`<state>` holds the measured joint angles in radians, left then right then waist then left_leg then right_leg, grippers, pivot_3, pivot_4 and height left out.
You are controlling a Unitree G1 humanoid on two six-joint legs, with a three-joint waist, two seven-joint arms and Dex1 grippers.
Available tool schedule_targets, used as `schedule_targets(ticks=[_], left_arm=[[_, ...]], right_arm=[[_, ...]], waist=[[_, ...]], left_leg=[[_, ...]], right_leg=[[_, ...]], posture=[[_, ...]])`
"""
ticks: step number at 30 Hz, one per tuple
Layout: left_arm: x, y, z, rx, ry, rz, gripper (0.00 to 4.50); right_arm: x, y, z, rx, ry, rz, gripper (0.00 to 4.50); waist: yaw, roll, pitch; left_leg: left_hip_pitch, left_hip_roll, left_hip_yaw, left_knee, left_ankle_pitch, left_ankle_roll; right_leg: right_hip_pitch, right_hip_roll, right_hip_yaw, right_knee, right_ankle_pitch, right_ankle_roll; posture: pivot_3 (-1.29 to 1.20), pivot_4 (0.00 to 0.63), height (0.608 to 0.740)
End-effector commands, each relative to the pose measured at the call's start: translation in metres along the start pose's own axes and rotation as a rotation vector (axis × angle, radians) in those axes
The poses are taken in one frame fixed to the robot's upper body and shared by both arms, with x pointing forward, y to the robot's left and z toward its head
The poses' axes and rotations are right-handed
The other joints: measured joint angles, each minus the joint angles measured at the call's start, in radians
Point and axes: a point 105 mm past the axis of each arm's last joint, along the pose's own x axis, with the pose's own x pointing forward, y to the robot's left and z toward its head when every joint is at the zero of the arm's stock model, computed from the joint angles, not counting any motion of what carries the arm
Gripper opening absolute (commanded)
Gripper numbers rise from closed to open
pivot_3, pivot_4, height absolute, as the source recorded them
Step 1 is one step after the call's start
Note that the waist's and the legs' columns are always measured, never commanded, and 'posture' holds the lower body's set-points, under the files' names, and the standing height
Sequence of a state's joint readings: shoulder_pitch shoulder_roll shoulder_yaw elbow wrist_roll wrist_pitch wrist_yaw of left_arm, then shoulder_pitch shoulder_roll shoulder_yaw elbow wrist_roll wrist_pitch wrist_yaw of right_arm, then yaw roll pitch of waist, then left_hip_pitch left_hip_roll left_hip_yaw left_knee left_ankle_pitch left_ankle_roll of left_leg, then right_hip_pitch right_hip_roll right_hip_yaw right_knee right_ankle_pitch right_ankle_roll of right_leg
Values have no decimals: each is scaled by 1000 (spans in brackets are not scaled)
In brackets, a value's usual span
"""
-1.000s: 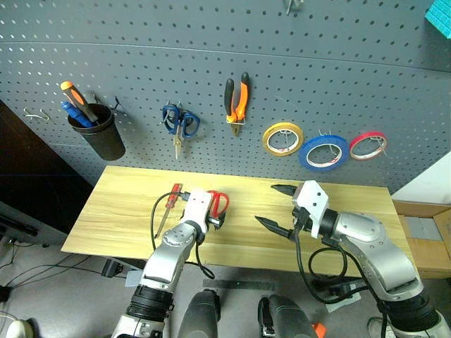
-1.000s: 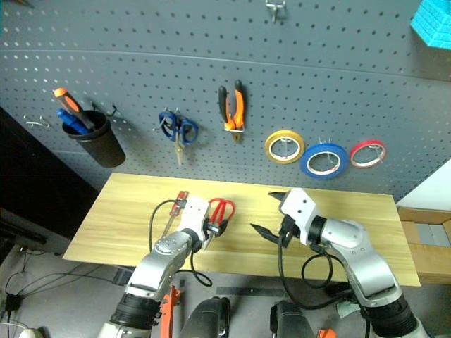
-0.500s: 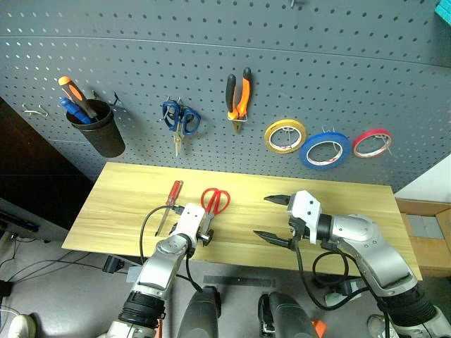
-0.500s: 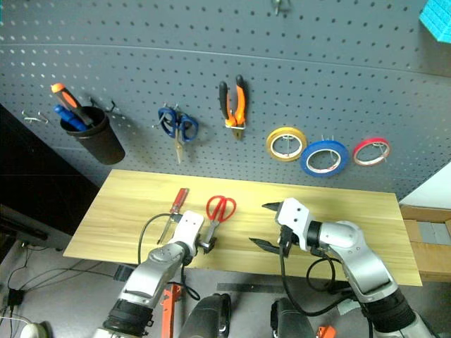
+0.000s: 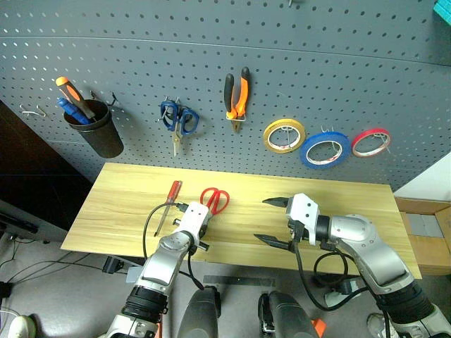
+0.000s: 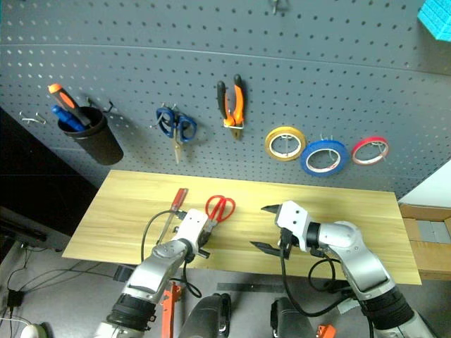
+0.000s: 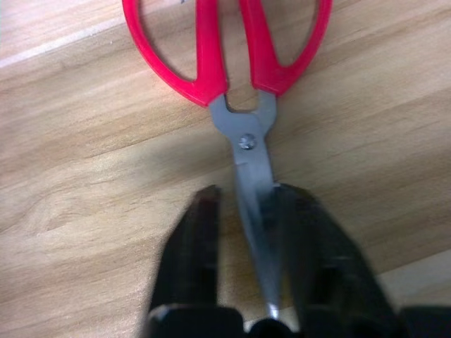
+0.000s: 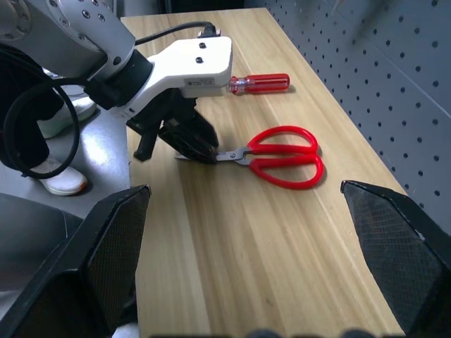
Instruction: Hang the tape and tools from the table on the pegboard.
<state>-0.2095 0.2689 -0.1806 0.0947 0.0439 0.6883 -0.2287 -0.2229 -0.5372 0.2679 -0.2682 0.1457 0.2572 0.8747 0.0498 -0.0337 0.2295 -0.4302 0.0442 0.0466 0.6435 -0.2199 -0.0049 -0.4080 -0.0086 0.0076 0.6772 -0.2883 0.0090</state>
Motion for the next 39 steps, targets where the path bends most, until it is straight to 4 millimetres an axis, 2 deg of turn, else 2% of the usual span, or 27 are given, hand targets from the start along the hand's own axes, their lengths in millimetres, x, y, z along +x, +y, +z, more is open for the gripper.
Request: schedule_targets(ticks=[1, 6, 8, 12, 17, 20, 24, 30, 34, 39], left_arm=[[0, -3, -14, -10, 52, 1, 298], [-3, -8, -3, -47, -29, -6, 298], [-7, -14, 11, -114, -127, -34, 298], [-23, -18, 25, -164, -275, -22, 298], [-44, -14, 44, -204, -476, 46, 298], [-63, -13, 58, -164, -629, 18, 298], [-80, -6, 60, -120, -751, 75, 298], [-106, -2, 60, -163, -859, 144, 298], [-113, 8, 63, -176, -884, 211, 298], [-114, 19, 76, -170, -923, 253, 298]], right_arm=[[-2, 2, 9, -51, -29, 22, 4500], [-3, 3, 5, -49, -13, 13, 4500], [-4, 4, 5, -43, -17, 3, 4500], [-10, 2, 17, 38, -99, -84, 4500], [-21, -15, 31, 129, -228, -237, 4500], [-27, -23, 37, 188, -301, -283, 4500], [-35, -26, 51, 204, -392, -322, 4500], [-39, -25, 64, 212, -457, -337, 4500], [-39, -29, 72, 205, -491, -357, 4500], [-35, -32, 76, 192, -508, -360, 4500]], waist=[[0, 0, 0], [1, 0, 0], [1, 0, 0], [3, 0, 0], [2, -1, -2], [3, -1, -9], [2, 0, -28], [1, -1, -57], [1, -1, -75], [1, -2, -94]], left_leg=[[0, 0, 0, 0, 0, 0], [0, 0, 0, 0, 0, 0], [0, 0, 0, 0, 0, 0], [-1, 0, -1, 0, 0, 0], [-1, 0, -2, 0, 0, -1], [-1, -1, -2, 1, 0, -1], [-1, -1, -1, 0, 0, -1], [-1, -2, 0, 0, 0, 0], [0, -1, -1, 2, 0, 0], [4, -1, 3, 3, 0, 0]], right_leg=[[0, 0, 0, 0, 0, 0], [0, 0, 0, 0, 0, 0], [0, 0, 0, 0, 0, 0], [0, -2, -2, -1, 2, -4], [0, -2, -3, 0, 2, -4], [1, -2, -3, -1, 3, -4], [0, -1, -3, -1, 3, -4], [1, -1, -2, -2, 3, -4], [1, 1, -2, -1, 0, -1], [3, 2, 2, 1, 0, 0]], posture=[[118, 262, 740], [131, 242, 740], [128, 229, 740], [126, 208, 740], [129, 176, 740], [128, 139, 740], [129, 110, 740], [124, 88, 740], [126, 79, 740], [127, 62, 740]])
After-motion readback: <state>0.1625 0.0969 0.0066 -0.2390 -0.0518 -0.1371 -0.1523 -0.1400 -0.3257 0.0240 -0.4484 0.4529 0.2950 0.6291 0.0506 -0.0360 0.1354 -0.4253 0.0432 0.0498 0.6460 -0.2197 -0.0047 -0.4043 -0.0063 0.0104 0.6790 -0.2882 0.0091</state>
